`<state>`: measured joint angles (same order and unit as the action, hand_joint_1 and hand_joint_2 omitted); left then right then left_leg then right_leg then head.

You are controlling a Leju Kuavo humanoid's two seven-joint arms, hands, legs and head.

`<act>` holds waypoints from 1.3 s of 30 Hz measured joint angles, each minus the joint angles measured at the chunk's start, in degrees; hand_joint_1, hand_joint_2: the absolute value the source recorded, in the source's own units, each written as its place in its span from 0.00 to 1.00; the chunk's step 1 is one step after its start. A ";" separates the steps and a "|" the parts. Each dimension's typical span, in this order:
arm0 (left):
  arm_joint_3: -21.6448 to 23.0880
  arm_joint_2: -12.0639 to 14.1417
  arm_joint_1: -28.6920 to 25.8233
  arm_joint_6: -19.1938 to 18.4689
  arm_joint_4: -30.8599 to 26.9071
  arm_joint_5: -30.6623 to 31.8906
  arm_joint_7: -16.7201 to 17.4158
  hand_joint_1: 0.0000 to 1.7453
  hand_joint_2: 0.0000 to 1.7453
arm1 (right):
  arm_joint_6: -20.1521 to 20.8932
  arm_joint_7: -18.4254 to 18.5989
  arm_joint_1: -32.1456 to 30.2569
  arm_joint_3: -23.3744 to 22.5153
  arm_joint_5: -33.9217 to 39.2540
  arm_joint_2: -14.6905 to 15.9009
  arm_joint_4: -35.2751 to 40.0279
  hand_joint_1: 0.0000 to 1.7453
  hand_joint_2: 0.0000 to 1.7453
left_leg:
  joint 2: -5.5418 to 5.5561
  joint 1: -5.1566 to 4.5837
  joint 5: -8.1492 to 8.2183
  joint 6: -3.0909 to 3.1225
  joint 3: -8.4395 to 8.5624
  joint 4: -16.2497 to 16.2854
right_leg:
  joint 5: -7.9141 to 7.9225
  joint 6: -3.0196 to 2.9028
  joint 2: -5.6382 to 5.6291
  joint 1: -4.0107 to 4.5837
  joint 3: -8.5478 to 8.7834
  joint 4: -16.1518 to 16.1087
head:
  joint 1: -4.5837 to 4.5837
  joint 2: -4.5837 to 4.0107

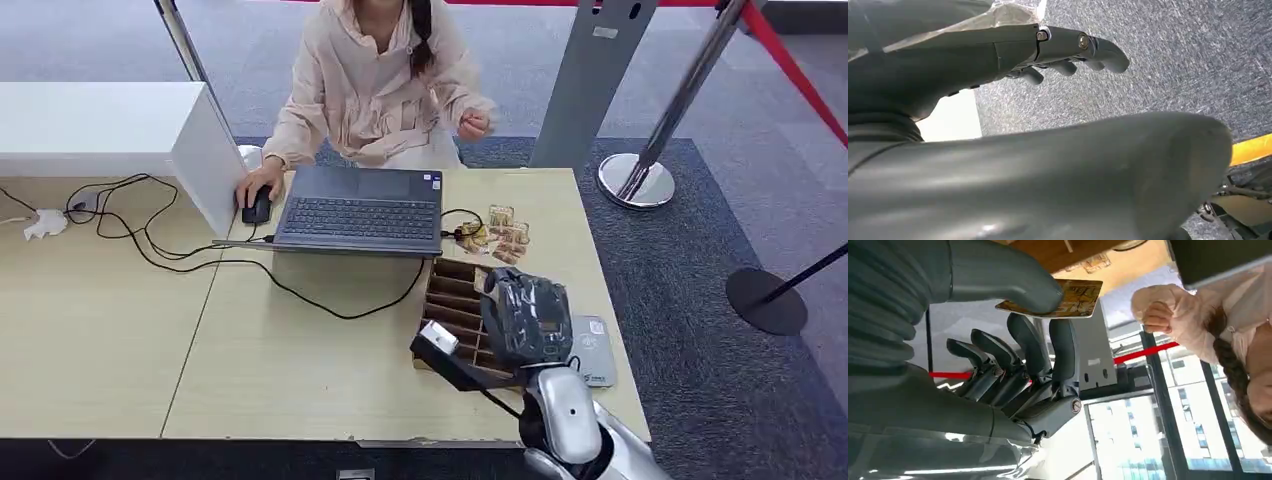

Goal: Pass the card to the sensor for recognition and then transmit it.

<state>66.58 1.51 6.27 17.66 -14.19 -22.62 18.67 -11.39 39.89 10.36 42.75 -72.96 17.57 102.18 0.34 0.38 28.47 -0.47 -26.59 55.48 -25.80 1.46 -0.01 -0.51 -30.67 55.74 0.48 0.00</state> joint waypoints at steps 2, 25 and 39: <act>0.00 -0.02 -0.01 0.00 0.00 -0.02 0.00 0.00 0.00 | 0.09 0.00 -0.03 0.00 -1.11 0.13 1.23 1.00 1.00 | 0.00 0.00 0.00 0.00 0.00 0.00 | 0.00 0.00 0.00 0.00 0.00 0.00 | 0.00 0.00; 0.13 -0.07 0.41 -2.36 0.00 3.46 -1.18 0.00 0.00 | 10.03 0.02 17.58 -3.98 3.71 4.15 3.85 1.00 1.00 | 0.02 0.01 -0.03 0.02 -0.04 0.00 | 0.02 -0.01 0.00 0.00 0.01 0.01 | 0.00 0.00; 0.63 -0.09 1.03 -2.86 0.00 4.61 -1.75 0.00 0.00 | 9.62 0.02 27.64 -1.35 9.77 1.18 -17.42 1.00 1.00 | 0.04 0.01 -0.03 0.02 -0.07 0.00 | 0.02 -0.01 0.00 0.00 0.00 0.02 | 0.00 0.00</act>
<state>67.21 1.42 7.30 14.80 -14.19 -18.01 16.92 -1.77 39.91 37.99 41.40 -63.19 18.75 84.76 0.39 0.39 28.44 -0.45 -26.66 55.48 -25.78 1.45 0.00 -0.51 -30.67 55.76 0.48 0.00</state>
